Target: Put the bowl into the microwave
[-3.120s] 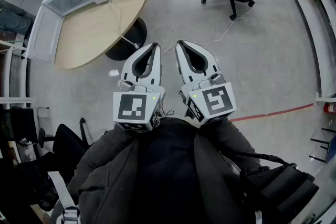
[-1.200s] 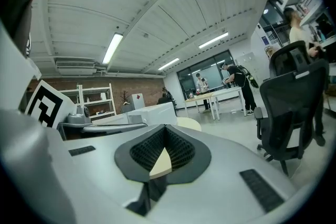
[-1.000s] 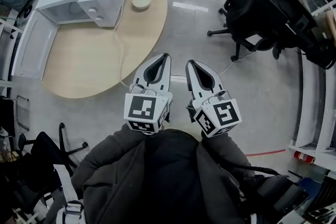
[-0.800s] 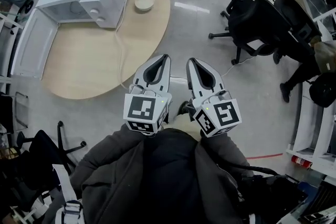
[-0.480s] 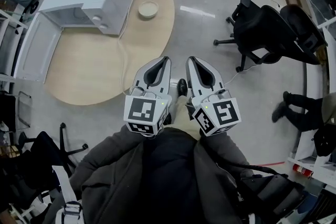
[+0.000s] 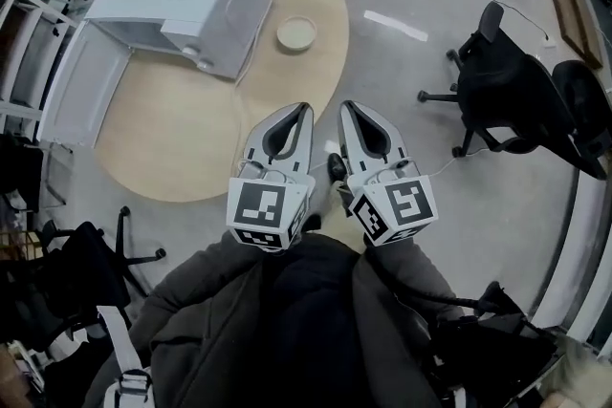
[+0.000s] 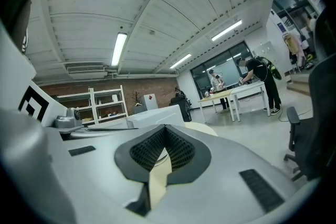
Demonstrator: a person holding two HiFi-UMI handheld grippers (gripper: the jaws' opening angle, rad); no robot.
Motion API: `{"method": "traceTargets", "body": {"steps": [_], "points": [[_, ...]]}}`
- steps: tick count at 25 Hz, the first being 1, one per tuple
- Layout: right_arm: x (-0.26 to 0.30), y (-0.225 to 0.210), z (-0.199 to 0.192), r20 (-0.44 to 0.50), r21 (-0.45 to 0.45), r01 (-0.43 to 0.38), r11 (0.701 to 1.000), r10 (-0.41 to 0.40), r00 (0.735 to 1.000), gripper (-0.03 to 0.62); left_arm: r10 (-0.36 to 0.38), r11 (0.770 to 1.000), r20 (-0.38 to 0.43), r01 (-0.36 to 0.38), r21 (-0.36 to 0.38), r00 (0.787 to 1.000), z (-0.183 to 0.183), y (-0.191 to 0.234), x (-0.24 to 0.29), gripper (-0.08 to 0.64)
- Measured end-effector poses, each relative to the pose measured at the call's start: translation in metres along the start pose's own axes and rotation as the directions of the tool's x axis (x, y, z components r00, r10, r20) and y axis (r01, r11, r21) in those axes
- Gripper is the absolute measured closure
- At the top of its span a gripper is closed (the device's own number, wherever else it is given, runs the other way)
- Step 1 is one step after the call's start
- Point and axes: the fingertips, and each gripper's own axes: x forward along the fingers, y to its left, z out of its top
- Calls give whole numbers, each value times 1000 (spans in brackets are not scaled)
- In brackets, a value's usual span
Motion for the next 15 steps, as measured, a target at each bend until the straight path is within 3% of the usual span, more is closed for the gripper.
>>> {"method": "traceTargets", "body": {"steps": [9, 15], "points": [[98, -61, -1, -109, 61, -106, 992, 113, 988, 586, 127, 992, -62, -129, -17, 990, 14, 50, 95, 551], [155, -104, -9, -176, 88, -183, 979, 196, 965, 586, 211, 975, -113, -217, -42, 971, 7, 77, 157, 551]]}}
